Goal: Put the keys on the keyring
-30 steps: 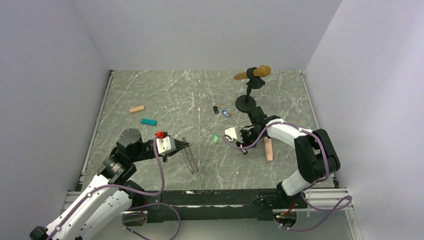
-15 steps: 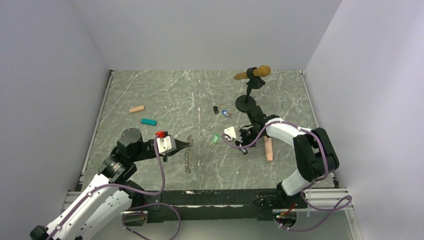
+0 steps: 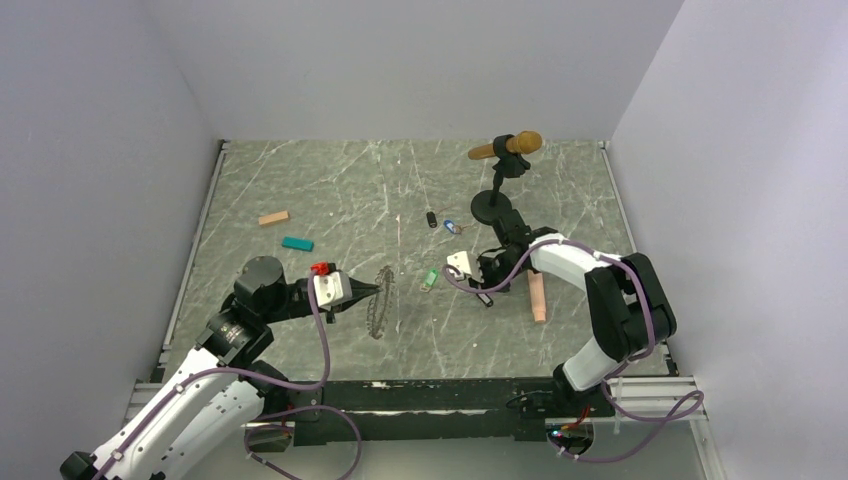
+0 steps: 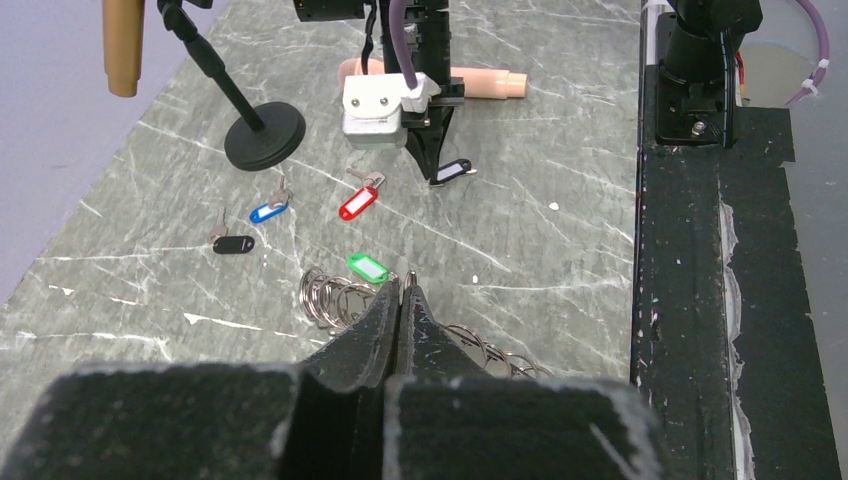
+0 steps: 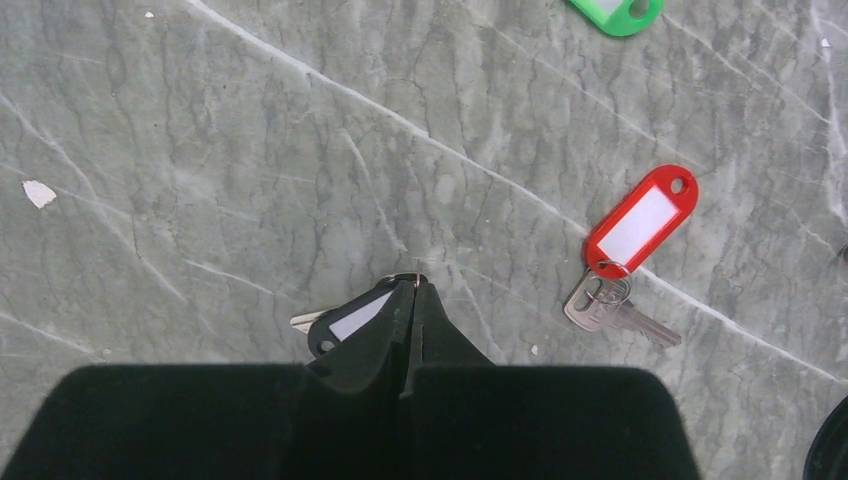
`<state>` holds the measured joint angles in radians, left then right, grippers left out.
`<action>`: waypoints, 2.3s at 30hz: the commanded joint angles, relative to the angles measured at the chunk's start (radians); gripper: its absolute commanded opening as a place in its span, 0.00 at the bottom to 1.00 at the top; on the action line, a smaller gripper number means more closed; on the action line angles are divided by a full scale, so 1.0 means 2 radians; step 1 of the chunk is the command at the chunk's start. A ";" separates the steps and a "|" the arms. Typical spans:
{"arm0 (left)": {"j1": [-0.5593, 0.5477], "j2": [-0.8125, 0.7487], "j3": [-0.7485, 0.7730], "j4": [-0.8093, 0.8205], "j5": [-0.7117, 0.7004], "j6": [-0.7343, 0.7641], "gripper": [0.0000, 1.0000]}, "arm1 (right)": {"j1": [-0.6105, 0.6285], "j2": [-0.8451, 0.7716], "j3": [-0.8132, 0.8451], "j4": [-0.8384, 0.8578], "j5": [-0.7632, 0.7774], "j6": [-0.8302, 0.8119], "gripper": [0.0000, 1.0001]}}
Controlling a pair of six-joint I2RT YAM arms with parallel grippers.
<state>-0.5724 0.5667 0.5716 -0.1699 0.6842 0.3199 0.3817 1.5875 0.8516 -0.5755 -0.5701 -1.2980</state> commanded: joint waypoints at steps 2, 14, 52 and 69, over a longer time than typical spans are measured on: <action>0.003 -0.004 0.018 0.026 0.013 0.007 0.00 | 0.002 0.004 0.037 -0.026 -0.025 0.016 0.00; 0.006 0.002 -0.025 0.221 -0.018 -0.106 0.00 | -0.001 -0.054 0.158 -0.218 -0.113 0.047 0.00; 0.007 0.072 -0.045 0.408 0.028 -0.276 0.00 | 0.228 0.014 0.595 -0.405 -0.009 0.164 0.00; 0.007 0.065 -0.030 0.352 0.004 -0.230 0.00 | 0.248 0.030 0.609 -0.404 0.009 0.175 0.00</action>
<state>-0.5636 0.7029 0.4698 0.5053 0.7074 -0.1646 0.8700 1.6375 2.0151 -1.3911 -0.5732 -0.9833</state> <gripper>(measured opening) 0.013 0.010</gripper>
